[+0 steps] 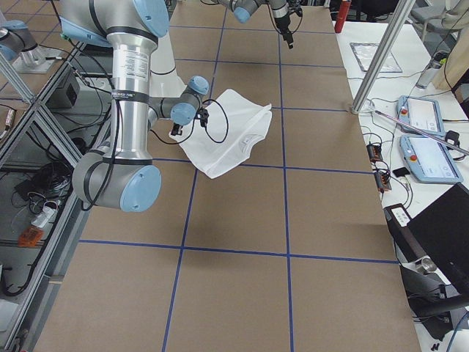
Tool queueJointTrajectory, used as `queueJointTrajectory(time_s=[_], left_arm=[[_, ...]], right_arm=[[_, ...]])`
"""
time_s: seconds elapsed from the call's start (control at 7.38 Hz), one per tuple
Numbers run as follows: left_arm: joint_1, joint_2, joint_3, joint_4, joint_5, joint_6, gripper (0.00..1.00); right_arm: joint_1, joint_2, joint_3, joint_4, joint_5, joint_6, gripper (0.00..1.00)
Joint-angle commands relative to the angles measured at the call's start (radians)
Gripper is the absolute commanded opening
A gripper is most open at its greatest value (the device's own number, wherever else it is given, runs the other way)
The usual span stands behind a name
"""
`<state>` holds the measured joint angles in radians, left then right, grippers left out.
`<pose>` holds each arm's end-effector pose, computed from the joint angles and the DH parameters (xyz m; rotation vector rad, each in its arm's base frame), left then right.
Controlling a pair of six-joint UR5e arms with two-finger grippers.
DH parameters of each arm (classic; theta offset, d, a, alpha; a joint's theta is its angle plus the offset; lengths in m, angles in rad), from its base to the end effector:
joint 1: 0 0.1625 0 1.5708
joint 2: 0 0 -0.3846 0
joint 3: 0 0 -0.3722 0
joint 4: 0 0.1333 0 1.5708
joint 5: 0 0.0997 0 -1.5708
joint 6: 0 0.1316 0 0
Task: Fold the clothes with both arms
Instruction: 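Release the shirt and raise the right gripper while the left arm reaches toward it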
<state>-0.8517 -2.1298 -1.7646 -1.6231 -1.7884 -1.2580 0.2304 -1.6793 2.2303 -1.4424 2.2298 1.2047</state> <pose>0.3409 -0.5486 0.2513 0.2712 0.7888 -0.4200 -0.3953 -0.1469 0.3683 -0.4143 -0.8141 -0.3499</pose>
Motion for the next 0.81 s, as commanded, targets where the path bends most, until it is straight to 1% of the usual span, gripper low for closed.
queueJointTrajectory(time_s=[0.0, 0.14, 0.27, 0.41, 0.54, 0.68], left_arm=[[0.012, -0.001, -0.009, 0.000, -0.005, 0.000, 1.00], [0.049, 0.001, -0.013, -0.004, -0.005, 0.000, 1.00], [0.080, -0.001, -0.016, -0.009, -0.008, -0.001, 1.00], [0.103, -0.001, -0.038, -0.005, -0.009, 0.000, 1.00], [0.155, 0.001, -0.074, 0.002, -0.011, -0.001, 1.00], [0.227, -0.001, -0.081, -0.001, -0.061, -0.058, 1.00]], right_arm=[[-0.023, 0.028, 0.011, 0.004, -0.002, 0.066, 1.00], [0.001, 0.086, 0.015, 0.002, -0.010, 0.126, 1.00], [0.063, 0.116, 0.015, 0.002, -0.012, 0.159, 1.00], [0.154, 0.116, 0.055, 0.002, -0.010, 0.159, 1.00], [0.255, 0.128, 0.092, 0.002, -0.007, 0.159, 1.00], [0.342, 0.163, 0.092, 0.002, -0.010, 0.157, 1.00]])
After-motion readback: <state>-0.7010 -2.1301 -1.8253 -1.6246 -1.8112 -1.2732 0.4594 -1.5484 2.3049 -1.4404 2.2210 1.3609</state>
